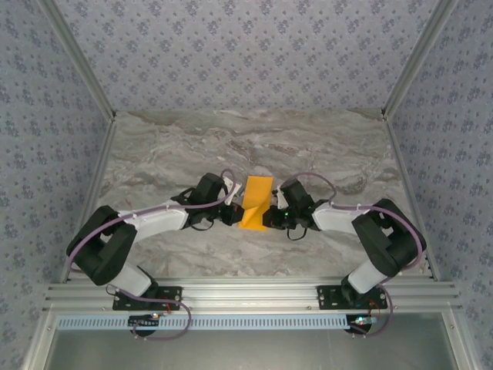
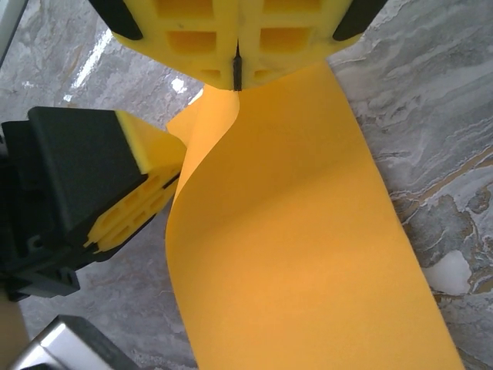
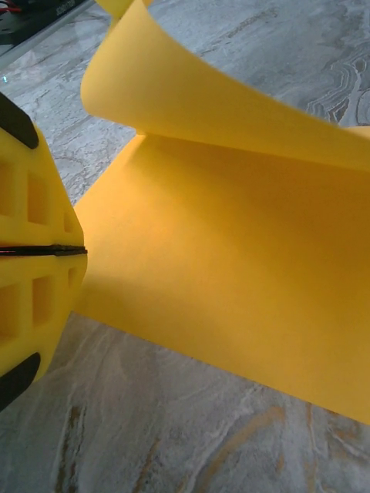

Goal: Fold a paper plane with a square sheet of paper (fold left side to right side)
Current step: Fold the triangle a second time at the center of the table.

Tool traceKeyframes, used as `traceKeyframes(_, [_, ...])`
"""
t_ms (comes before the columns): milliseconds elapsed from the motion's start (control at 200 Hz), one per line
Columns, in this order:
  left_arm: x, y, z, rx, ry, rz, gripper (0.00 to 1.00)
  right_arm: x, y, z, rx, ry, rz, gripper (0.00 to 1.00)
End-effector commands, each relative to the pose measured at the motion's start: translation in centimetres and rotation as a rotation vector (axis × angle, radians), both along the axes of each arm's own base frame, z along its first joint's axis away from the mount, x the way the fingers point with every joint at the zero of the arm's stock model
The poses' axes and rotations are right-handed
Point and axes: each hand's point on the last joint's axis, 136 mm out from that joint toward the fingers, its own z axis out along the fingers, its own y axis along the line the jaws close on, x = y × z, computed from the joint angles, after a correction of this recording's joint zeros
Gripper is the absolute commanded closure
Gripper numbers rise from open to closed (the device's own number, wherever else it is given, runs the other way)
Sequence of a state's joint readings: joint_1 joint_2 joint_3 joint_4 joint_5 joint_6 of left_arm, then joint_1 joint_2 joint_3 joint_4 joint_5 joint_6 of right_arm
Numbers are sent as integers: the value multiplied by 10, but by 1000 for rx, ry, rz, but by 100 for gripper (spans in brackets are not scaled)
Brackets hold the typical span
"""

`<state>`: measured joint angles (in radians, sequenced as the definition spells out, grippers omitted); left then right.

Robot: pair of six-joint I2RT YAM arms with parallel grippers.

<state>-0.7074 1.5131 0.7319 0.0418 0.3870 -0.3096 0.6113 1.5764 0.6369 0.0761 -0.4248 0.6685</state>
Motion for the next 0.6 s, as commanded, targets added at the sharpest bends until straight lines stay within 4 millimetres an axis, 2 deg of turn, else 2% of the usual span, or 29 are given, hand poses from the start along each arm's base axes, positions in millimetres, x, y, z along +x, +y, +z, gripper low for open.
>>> traceKeyframes(0, [5,-13,23,-71,-13,-19,100,0,-2,-5,-49,11,3,92])
traceKeyframes(290, [5,-12,29,-76,-7,-12,100,-2,-4,-11,-85,34,15,91])
traceKeyframes(595, [11,0,26,-34,-15,21,100,-3,-5,-14,-116,31,44,91])
